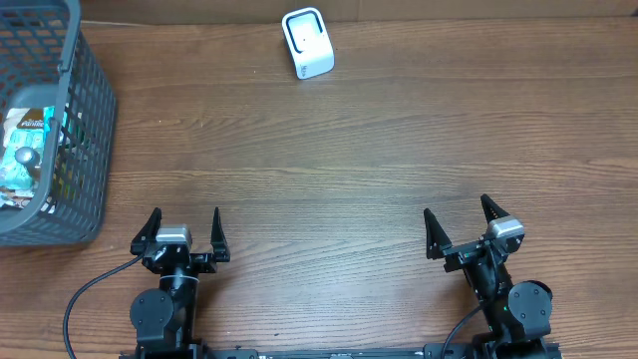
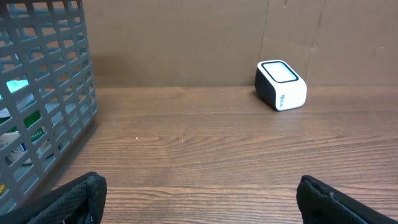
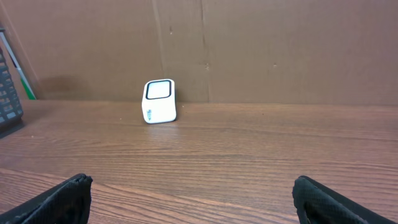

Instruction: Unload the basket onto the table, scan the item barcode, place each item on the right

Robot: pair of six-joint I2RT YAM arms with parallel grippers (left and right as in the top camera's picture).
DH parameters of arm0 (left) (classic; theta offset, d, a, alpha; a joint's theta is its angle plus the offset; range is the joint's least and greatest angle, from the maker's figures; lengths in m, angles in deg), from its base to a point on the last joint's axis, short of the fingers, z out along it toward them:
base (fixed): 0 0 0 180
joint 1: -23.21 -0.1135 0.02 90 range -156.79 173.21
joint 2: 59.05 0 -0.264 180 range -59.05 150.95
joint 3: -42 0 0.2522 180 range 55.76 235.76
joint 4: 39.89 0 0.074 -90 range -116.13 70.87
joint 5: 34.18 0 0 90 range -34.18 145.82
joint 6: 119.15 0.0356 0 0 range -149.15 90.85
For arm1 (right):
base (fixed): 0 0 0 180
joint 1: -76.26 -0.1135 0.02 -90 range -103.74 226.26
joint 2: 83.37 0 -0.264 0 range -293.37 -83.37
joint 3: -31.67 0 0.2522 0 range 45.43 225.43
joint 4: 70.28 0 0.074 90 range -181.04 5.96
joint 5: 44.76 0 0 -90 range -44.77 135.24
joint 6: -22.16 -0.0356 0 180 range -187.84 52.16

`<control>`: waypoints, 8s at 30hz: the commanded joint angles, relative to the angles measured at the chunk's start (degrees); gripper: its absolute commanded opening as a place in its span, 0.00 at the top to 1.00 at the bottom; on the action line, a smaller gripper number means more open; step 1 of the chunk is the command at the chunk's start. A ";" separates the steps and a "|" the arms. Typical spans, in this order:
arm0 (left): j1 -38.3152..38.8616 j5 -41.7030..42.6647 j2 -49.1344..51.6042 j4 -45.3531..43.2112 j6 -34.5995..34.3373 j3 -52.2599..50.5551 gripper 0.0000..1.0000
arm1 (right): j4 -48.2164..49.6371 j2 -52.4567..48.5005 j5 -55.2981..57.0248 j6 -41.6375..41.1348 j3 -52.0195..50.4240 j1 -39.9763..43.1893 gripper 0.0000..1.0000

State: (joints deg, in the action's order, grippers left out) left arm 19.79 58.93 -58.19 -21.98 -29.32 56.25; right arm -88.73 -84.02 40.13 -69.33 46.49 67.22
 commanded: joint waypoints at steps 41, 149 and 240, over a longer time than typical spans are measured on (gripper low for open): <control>3.93 -0.76 -0.61 0.17 0.85 -0.22 0.00 | 0.26 0.48 0.52 0.26 -0.61 0.17 0.00; -38.97 2.97 91.14 47.06 5.51 97.44 0.01 | 0.26 0.48 0.55 0.26 -0.61 0.17 0.00; -16.17 10.29 79.76 51.47 -10.62 114.79 0.77 | 0.26 0.48 0.55 0.26 -0.61 0.17 0.00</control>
State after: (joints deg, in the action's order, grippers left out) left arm -1.81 71.79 22.09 27.46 -38.63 169.87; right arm -88.73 -84.00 40.15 -69.29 46.49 67.22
